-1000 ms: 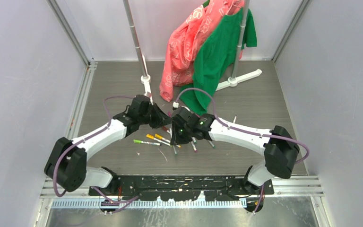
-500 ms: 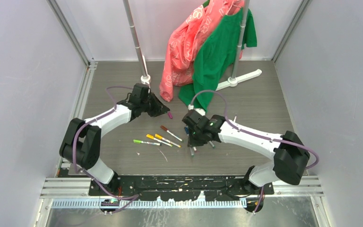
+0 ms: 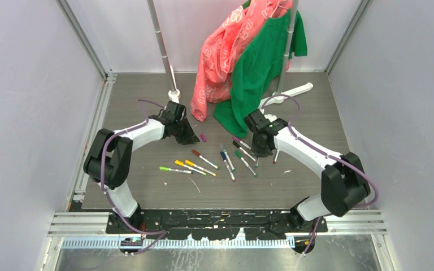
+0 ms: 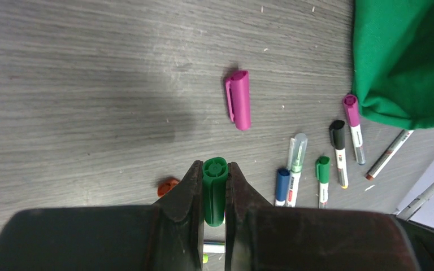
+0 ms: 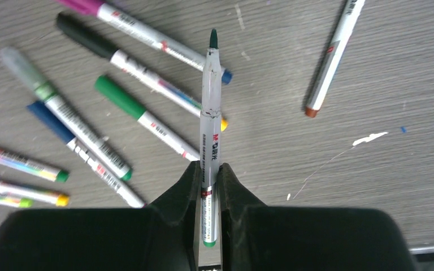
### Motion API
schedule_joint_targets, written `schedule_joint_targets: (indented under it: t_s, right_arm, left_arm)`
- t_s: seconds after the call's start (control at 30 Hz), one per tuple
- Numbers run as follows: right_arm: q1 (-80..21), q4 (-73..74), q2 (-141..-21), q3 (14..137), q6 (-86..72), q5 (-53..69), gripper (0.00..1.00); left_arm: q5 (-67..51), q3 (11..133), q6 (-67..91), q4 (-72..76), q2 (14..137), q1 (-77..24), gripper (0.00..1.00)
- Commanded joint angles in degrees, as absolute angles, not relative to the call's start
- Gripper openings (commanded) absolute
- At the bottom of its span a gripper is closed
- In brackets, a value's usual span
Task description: Open the pen caps
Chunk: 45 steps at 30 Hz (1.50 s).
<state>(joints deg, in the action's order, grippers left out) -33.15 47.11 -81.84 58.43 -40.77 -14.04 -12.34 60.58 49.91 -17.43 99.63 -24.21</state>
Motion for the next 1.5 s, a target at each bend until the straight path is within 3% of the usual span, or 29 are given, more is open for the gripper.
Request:
schedule_joint_targets:
  t_s: [0.0,0.43,0.8,1.03,1.3,1.47]
  right_arm:
    - [-30.0,47.4,-85.2,61.5,-38.6,-17.5,0.01]
    - [-22.5,45.8,-94.4,63.4,-35.6,-19.3,0.01]
    - [-19.5,44.7,-100.2,64.6,-34.9,-20.4,0.05]
    - [-18.8,44.7,-102.9,65.7,-34.4,-21.0,0.14]
    - [-18.7,45.6,-102.8,65.6,-34.2,-22.0,0.36]
    - [-18.8,46.4,-101.6,65.5,-34.1,-22.5,0.43]
  left_arm:
    - [-10.8,64.7,46.8,-19.0,101.6,-24.2,0.01]
    - [-10.4,69.3,45.4,-20.1,108.2,-24.2,0.16]
    - [-10.9,70.1,45.8,-19.9,110.9,-24.3,0.34]
    - [-10.6,69.2,46.0,-20.2,110.8,-24.2,0.38]
    - [-9.4,67.3,46.7,-21.7,108.5,-24.2,0.41]
    - [-8.4,66.4,46.7,-23.2,106.3,-24.2,0.45]
